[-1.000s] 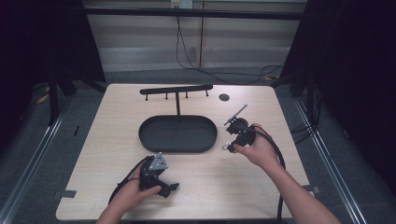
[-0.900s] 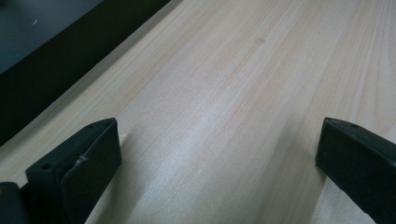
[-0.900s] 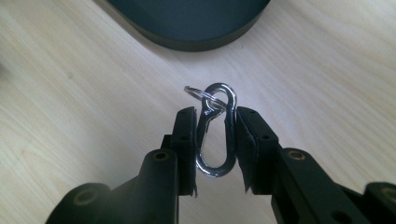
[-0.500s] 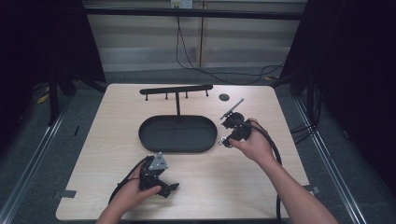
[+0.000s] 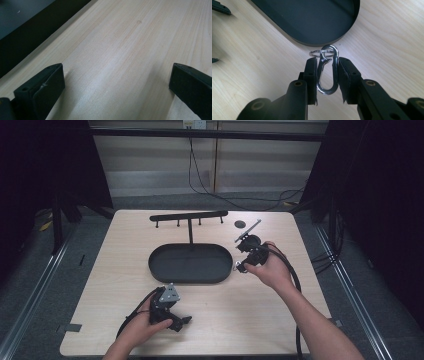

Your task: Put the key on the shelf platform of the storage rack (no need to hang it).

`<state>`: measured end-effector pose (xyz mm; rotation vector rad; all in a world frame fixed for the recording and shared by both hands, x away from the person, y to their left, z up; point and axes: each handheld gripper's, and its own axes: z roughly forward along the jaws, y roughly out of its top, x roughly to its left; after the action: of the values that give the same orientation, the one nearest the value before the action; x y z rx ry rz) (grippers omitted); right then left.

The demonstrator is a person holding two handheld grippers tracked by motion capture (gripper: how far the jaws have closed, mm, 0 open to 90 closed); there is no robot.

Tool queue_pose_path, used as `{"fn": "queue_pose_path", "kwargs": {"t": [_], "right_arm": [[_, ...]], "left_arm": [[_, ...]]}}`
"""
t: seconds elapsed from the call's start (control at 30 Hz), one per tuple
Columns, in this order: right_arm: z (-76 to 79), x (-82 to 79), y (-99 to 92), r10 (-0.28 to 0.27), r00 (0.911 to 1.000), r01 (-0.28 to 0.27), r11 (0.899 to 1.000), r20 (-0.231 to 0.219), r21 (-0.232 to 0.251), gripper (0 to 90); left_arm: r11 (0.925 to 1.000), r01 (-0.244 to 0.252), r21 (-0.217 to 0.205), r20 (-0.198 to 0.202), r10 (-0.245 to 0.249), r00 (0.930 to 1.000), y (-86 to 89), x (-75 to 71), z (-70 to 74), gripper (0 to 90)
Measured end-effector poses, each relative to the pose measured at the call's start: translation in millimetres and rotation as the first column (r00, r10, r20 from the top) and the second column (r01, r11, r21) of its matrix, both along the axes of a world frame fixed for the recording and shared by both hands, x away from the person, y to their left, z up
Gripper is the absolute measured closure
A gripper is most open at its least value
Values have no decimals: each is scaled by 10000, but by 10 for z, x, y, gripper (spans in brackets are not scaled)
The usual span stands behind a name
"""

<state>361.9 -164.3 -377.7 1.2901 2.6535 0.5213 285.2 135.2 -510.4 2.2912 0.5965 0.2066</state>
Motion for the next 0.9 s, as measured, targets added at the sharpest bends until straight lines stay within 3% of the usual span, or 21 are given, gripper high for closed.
{"fn": "queue_pose_path", "kwargs": {"t": [0.9], "right_arm": [[14, 151, 242, 196, 9998, -196, 9996, 25, 180, 704]], "left_arm": [[10000, 13, -7, -20, -13, 10000, 0, 1, 1, 0]]}}
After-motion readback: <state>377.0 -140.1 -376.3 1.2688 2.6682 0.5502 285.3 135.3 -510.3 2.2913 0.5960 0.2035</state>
